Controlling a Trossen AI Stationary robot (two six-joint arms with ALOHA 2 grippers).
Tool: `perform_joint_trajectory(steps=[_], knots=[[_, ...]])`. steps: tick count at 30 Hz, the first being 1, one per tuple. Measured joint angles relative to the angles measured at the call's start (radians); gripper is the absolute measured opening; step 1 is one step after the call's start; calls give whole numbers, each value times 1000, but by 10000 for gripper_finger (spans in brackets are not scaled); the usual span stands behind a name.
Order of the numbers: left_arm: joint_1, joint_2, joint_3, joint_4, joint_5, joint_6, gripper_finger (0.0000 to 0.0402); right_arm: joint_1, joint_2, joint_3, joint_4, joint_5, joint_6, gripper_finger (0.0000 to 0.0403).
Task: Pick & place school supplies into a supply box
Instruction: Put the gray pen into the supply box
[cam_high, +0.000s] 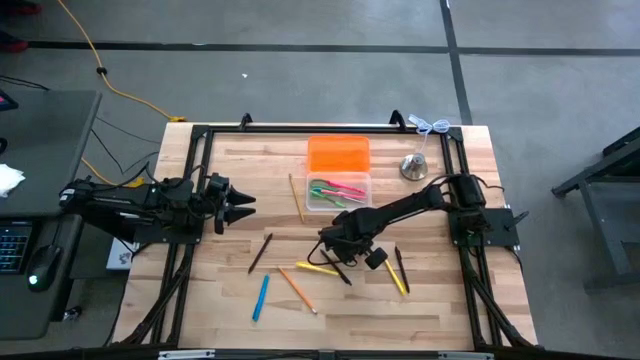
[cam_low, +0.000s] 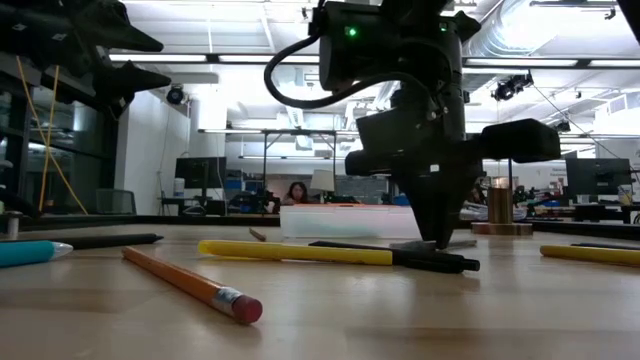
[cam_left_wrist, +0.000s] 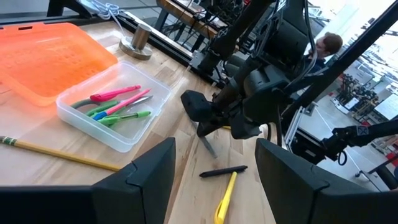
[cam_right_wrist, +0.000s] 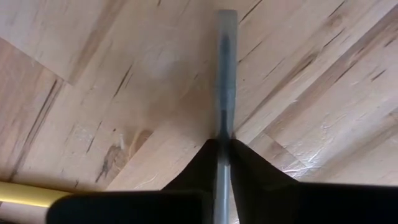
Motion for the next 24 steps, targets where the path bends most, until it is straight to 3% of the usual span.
perform_joint_trajectory(steps=[13,24], knots=[[0,0,0,0,-1,0,250,1,-6,-1,-6,21,37,4],[0,0,0,0,-1,0,250,-2,-95,-3,-14,33,91,5]])
